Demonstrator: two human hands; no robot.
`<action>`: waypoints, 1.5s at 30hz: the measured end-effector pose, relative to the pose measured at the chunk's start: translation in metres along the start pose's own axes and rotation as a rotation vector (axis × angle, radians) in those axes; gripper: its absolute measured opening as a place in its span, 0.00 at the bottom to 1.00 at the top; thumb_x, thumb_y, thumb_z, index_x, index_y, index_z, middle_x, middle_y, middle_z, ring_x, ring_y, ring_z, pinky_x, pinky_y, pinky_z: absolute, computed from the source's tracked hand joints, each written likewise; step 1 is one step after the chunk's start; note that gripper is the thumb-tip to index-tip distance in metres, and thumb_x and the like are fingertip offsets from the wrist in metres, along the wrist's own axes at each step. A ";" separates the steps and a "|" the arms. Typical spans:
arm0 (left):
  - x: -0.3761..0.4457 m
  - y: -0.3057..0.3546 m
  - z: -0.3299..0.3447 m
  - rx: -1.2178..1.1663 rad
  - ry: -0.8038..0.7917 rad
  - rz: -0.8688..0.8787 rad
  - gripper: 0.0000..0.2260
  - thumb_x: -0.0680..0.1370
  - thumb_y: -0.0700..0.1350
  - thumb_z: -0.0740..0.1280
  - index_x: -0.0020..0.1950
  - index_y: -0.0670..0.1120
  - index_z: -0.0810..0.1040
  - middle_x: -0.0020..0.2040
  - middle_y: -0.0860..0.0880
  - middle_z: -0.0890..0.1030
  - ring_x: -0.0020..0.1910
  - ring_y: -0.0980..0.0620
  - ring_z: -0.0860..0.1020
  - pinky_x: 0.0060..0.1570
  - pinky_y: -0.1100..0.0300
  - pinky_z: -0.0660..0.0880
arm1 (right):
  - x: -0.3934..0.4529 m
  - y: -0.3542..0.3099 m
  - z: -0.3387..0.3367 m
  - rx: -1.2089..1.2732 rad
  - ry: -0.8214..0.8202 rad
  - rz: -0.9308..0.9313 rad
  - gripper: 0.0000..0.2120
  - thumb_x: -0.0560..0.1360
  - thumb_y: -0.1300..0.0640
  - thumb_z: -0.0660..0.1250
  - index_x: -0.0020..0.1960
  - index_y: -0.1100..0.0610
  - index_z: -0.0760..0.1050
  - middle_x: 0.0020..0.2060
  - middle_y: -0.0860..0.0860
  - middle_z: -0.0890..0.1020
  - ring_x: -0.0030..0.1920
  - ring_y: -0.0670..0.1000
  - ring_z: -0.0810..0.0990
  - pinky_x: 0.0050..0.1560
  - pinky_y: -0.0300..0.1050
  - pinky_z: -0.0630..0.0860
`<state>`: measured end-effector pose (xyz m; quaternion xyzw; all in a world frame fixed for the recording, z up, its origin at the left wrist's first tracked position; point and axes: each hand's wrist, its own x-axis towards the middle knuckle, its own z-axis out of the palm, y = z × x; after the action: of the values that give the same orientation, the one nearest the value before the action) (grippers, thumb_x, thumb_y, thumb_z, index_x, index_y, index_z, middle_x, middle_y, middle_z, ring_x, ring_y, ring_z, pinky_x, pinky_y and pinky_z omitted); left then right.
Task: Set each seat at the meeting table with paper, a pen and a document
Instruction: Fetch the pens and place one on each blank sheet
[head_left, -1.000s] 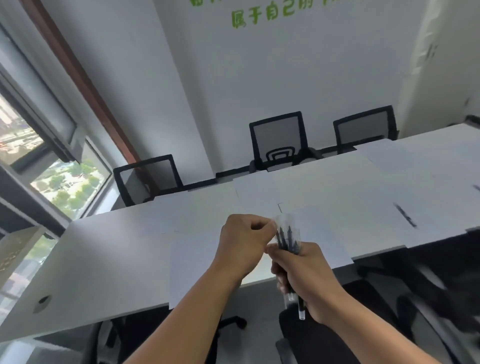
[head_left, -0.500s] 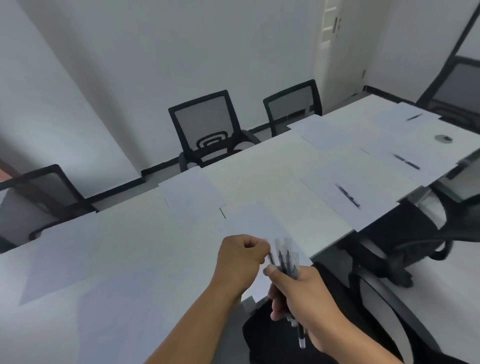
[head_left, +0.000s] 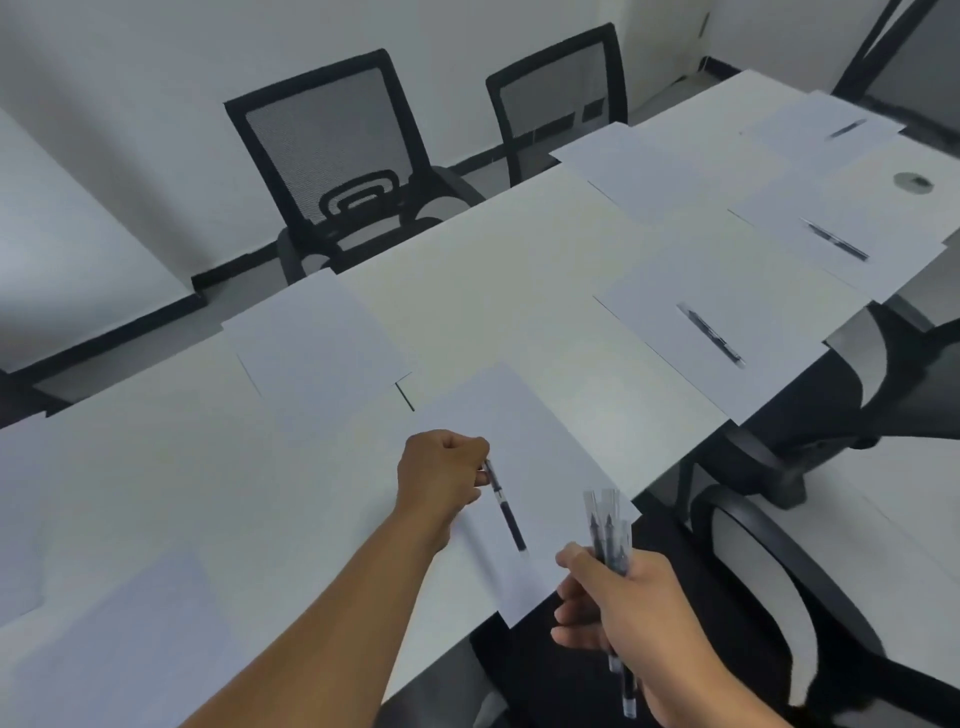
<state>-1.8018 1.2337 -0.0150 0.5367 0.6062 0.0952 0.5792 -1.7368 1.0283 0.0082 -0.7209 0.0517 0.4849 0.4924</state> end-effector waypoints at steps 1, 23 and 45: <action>0.009 -0.003 0.002 0.009 0.006 -0.019 0.07 0.79 0.39 0.72 0.48 0.35 0.84 0.42 0.43 0.88 0.37 0.49 0.87 0.48 0.48 0.87 | 0.004 0.002 0.002 0.001 0.008 0.013 0.11 0.81 0.56 0.75 0.50 0.65 0.86 0.37 0.61 0.85 0.35 0.58 0.86 0.41 0.60 0.88; 0.072 -0.042 0.033 0.136 0.076 -0.074 0.14 0.74 0.46 0.75 0.36 0.35 0.84 0.28 0.46 0.85 0.35 0.42 0.89 0.43 0.50 0.86 | 0.034 0.014 0.016 0.010 0.027 0.067 0.12 0.81 0.57 0.75 0.46 0.67 0.86 0.35 0.63 0.85 0.33 0.59 0.84 0.43 0.64 0.88; 0.026 -0.030 0.001 0.144 0.142 -0.037 0.16 0.75 0.42 0.74 0.29 0.46 0.74 0.29 0.47 0.84 0.39 0.43 0.89 0.38 0.56 0.80 | -0.008 0.002 0.034 -0.057 -0.006 0.018 0.10 0.81 0.55 0.75 0.54 0.63 0.85 0.36 0.60 0.85 0.34 0.58 0.86 0.43 0.62 0.88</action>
<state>-1.8111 1.2412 -0.0534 0.5575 0.6609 0.0784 0.4963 -1.7639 1.0494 0.0110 -0.7328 0.0429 0.4927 0.4673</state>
